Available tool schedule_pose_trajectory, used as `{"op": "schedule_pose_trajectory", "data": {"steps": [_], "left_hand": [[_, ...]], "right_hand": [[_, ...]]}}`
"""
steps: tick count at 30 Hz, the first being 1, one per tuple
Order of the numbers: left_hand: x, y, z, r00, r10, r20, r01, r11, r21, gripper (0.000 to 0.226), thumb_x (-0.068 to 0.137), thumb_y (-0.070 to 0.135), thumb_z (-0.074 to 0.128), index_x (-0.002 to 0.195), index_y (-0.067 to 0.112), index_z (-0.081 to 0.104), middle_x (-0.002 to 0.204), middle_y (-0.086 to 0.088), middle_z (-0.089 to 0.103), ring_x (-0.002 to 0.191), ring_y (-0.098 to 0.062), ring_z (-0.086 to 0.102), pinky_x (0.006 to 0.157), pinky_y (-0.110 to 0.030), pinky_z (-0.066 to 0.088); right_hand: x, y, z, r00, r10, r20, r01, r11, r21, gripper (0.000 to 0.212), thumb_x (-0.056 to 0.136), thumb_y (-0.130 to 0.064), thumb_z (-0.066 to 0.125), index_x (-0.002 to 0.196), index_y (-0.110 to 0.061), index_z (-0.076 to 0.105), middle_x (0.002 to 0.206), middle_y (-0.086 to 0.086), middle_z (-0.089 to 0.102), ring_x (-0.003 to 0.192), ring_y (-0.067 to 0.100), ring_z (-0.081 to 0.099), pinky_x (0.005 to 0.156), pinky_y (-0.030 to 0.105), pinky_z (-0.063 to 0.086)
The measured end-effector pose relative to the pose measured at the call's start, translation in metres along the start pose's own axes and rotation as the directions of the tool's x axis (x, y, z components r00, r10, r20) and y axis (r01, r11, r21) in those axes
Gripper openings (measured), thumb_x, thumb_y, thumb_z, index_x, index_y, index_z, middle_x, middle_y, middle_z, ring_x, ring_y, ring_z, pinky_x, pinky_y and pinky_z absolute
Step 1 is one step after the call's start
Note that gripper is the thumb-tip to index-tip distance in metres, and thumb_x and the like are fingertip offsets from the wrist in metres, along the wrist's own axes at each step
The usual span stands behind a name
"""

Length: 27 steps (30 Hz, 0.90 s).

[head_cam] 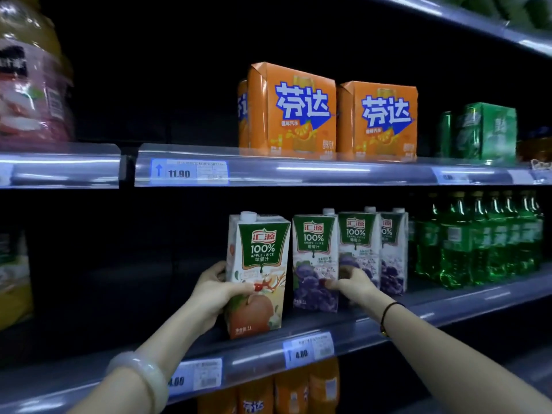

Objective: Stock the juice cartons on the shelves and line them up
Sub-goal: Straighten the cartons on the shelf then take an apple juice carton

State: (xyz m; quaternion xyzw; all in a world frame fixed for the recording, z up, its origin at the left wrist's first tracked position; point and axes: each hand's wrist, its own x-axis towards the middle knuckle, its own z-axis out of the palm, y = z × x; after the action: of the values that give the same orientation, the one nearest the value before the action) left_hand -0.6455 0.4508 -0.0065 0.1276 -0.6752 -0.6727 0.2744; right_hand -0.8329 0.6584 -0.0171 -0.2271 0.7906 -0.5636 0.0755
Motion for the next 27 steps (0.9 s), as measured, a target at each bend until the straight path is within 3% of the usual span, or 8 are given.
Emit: {"op": "schedule_pose_trajectory", "data": {"steps": [4,6,9,14,18,21,23,27], "left_hand": [[0.001,0.004,0.018,0.998,0.027,0.056,-0.028,0.999,0.021,0.053,0.056,-0.003,0.083,0.100,0.018,0.063,0.090,-0.002,0.075,0.079,-0.020,0.072,0.057,-0.029,0.055],[0.002,0.009,0.030,0.993,0.055,0.100,-0.059,0.997,0.042,0.058,0.054,-0.002,0.084,0.103,0.017,0.061,0.094,-0.003,0.073,0.082,-0.020,0.071,0.063,-0.031,0.056],[0.004,0.017,0.051,0.981,0.092,0.169,-0.100,0.994,0.041,0.070,0.045,0.001,0.087,0.109,0.012,0.060,0.098,-0.006,0.072,0.087,-0.022,0.070,0.071,-0.033,0.055],[0.007,0.021,0.100,0.954,0.088,0.286,-0.084,0.996,-0.024,0.058,0.056,-0.003,0.082,0.107,0.015,0.059,0.097,-0.003,0.072,0.084,-0.019,0.070,0.062,-0.030,0.054],[0.002,0.018,0.156,0.921,0.051,0.386,-0.041,0.999,-0.034,0.058,0.057,-0.004,0.081,0.105,0.015,0.057,0.100,-0.005,0.070,0.087,-0.023,0.069,0.066,-0.036,0.056],[-0.003,0.011,0.209,0.880,0.006,0.476,-0.006,1.000,-0.002,0.060,0.058,-0.005,0.080,0.111,0.011,0.055,0.104,-0.009,0.069,0.091,-0.028,0.067,0.076,-0.047,0.057],[-0.008,0.006,0.249,0.861,-0.009,0.509,0.003,1.000,0.014,0.058,0.059,-0.005,0.081,0.109,0.011,0.056,0.106,-0.010,0.068,0.094,-0.031,0.066,0.082,-0.052,0.055],[-0.024,-0.005,0.338,0.822,-0.013,0.569,0.022,1.000,-0.009,0.048,0.061,-0.003,0.080,0.098,0.017,0.058,0.101,-0.005,0.070,0.086,-0.023,0.068,0.063,-0.037,0.056]], "right_hand": [[-0.021,0.002,-0.022,0.997,0.031,-0.076,-0.039,0.994,-0.106,0.040,0.079,-0.009,0.073,0.109,0.014,0.059,0.100,0.023,0.065,0.079,0.019,0.059,0.064,0.025,0.043],[-0.036,0.002,-0.039,0.994,0.035,-0.108,-0.050,0.989,-0.139,0.029,0.080,-0.009,0.072,0.101,0.009,0.065,0.095,0.021,0.068,0.070,0.014,0.057,0.060,0.022,0.044],[-0.054,0.005,-0.066,0.990,0.070,-0.118,-0.090,0.981,-0.172,0.029,0.082,-0.012,0.069,0.104,0.007,0.065,0.090,0.020,0.067,0.077,0.022,0.062,0.065,0.027,0.047],[-0.080,0.021,-0.110,0.979,0.100,-0.179,-0.137,0.969,-0.208,0.033,0.080,-0.016,0.072,0.106,0.003,0.063,0.080,0.010,0.061,0.073,0.020,0.054,0.056,0.026,0.042],[-0.100,0.040,-0.152,0.955,0.095,-0.281,-0.168,0.953,-0.251,0.033,0.077,-0.024,0.075,0.103,-0.006,0.065,0.090,0.008,0.066,0.081,0.019,0.062,0.062,0.026,0.048],[-0.117,0.061,-0.193,0.938,0.113,-0.329,-0.213,0.934,-0.287,0.033,0.077,-0.021,0.075,0.103,-0.005,0.064,0.082,-0.001,0.063,0.070,0.010,0.058,0.057,0.020,0.045],[-0.129,0.076,-0.224,0.927,0.128,-0.353,-0.247,0.916,-0.317,0.036,0.076,-0.020,0.076,0.106,-0.006,0.063,0.087,-0.002,0.061,0.077,0.012,0.058,0.065,0.023,0.045],[-0.153,0.108,-0.296,0.906,0.150,-0.396,-0.309,0.874,-0.376,0.032,0.076,-0.022,0.075,0.103,-0.011,0.062,0.097,0.002,0.062,0.086,0.016,0.058,0.070,0.025,0.044]]}}
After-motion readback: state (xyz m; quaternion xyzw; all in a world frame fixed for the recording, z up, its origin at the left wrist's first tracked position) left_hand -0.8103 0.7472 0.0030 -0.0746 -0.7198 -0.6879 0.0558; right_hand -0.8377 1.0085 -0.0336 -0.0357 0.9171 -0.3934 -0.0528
